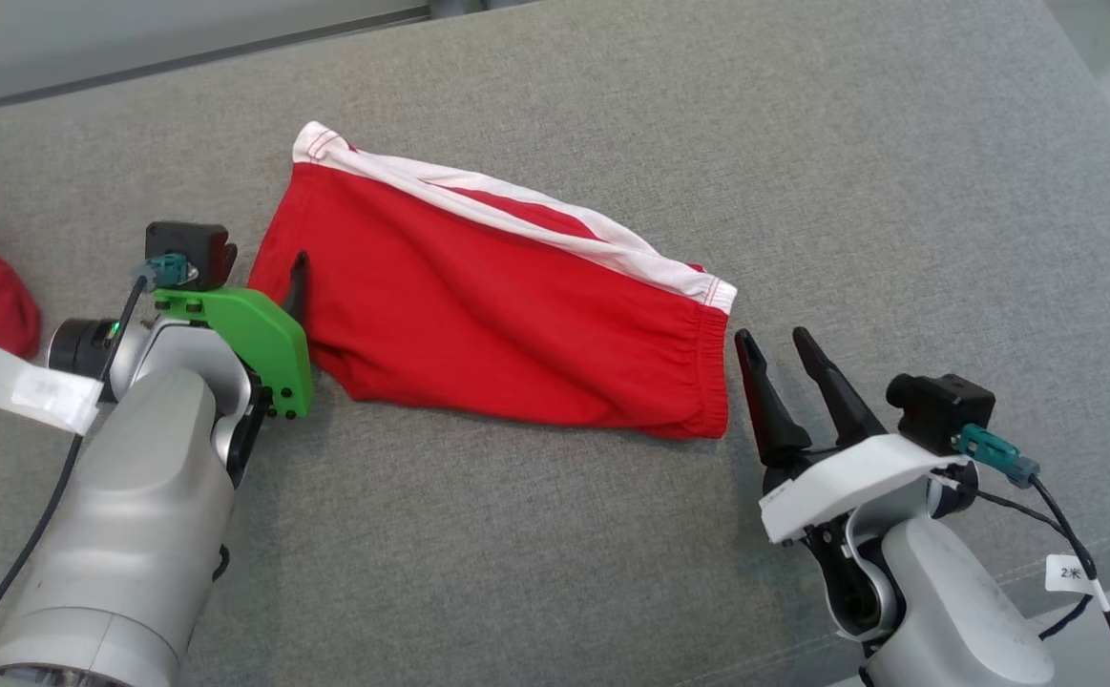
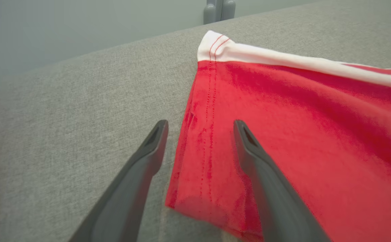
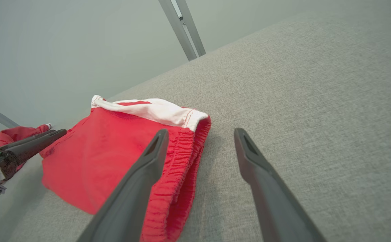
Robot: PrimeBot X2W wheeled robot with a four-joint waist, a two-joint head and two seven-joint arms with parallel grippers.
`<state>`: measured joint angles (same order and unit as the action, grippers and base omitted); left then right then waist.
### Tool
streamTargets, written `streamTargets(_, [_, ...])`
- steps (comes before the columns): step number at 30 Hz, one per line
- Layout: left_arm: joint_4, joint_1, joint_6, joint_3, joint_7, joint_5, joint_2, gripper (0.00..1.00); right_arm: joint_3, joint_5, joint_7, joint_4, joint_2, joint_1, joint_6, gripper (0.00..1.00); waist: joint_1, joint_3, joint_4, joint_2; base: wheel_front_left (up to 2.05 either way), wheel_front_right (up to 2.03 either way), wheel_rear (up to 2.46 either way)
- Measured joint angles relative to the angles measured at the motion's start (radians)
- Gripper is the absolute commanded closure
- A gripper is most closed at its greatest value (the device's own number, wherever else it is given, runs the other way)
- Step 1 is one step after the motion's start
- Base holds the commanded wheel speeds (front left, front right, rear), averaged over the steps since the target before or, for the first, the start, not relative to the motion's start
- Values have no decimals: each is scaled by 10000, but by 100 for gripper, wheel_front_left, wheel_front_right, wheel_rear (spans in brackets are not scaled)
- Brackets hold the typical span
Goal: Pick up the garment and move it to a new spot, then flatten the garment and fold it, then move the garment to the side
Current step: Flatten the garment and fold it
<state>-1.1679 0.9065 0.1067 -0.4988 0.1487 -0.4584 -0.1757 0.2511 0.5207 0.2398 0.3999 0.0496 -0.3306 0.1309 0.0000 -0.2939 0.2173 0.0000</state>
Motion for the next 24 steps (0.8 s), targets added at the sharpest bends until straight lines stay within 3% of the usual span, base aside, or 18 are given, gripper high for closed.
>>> streamTargets(14, [-453, -421, 174, 585, -1402, -1342, 140, 0, -940, -481, -1087, -1998, 4, 1233, 0, 0, 0, 256, 155, 0, 0, 0, 0])
streamTargets(15, [-458, -425, 174, 581, -1478, -1406, 140, 8, -951, -481, -1133, -2075, 6, 1245, 0, 0, 0, 255, 184, 0, 0, 0, 0])
streamTargets(16, [-454, -431, 176, 569, -1499, -1423, 128, 44, -959, -481, -1154, -2138, 4, 1256, -2, 0, 0, 255, 210, 0, 0, 0, 0])
streamTargets(17, [-451, -453, 176, 560, -1503, -1465, 105, 68, -963, -481, -1185, -2197, 4, 1273, -2, 0, 0, 256, 235, 0, 0, 0, 0])
streamTargets(18, [-445, -469, 178, 541, -1503, -1478, 92, 100, -972, -481, -1210, -2245, 4, 1299, -2, 0, 0, 261, 254, 0, 0, 0, 0])
streamTargets(24, [-221, -736, 209, 397, -1461, -1661, 130, 100, -1124, -483, -1241, -2382, 4, 1443, -2, 0, 0, 367, 203, 0, 0, 0, 0])
